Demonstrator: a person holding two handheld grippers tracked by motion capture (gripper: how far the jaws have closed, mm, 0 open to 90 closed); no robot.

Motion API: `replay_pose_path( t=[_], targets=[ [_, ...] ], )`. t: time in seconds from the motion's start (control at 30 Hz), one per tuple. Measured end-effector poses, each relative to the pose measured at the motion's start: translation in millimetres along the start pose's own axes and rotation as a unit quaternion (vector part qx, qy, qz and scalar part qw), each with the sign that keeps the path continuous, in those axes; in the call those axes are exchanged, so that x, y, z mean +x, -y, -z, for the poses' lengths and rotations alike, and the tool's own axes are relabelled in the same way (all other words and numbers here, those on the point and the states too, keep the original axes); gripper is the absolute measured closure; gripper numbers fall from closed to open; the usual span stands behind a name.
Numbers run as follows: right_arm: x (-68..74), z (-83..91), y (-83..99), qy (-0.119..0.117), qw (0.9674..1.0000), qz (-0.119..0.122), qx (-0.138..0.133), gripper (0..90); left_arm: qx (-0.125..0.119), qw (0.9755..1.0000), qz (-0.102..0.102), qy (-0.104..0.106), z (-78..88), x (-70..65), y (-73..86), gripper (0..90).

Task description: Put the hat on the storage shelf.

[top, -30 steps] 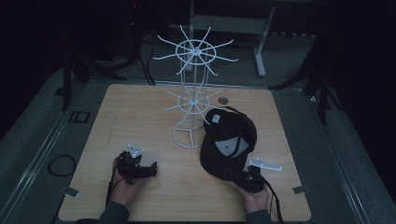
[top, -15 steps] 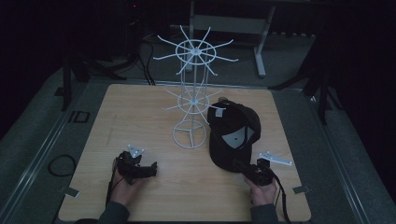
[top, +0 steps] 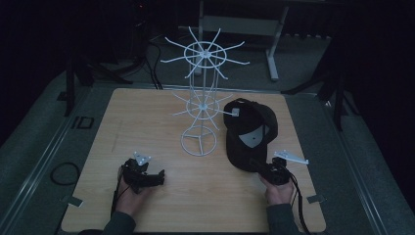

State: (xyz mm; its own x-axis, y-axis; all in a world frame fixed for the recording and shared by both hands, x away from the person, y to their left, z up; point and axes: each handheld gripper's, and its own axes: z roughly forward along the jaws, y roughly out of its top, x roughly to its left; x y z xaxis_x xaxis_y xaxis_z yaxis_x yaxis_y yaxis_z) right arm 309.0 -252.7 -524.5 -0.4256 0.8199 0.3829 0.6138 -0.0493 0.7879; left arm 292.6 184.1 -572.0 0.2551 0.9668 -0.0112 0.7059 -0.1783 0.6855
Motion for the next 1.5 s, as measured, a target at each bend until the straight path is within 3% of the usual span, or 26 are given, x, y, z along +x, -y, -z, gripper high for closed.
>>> replay_pose_path(
  t=[0.5,1.5],
  targets=[
    [-5.2,0.5,-20.5,0.017,0.9993,0.033,-0.002,86.6,0.000,1.0000,0.000,0.000,0.0,-0.1,0.0,0.1],
    [-6.3,-2.0,-45.3,0.034,0.9975,0.061,-0.013,86.6,-0.001,1.0000,0.001,0.000,-0.1,-0.1,0.0,0.1]
  ],
)
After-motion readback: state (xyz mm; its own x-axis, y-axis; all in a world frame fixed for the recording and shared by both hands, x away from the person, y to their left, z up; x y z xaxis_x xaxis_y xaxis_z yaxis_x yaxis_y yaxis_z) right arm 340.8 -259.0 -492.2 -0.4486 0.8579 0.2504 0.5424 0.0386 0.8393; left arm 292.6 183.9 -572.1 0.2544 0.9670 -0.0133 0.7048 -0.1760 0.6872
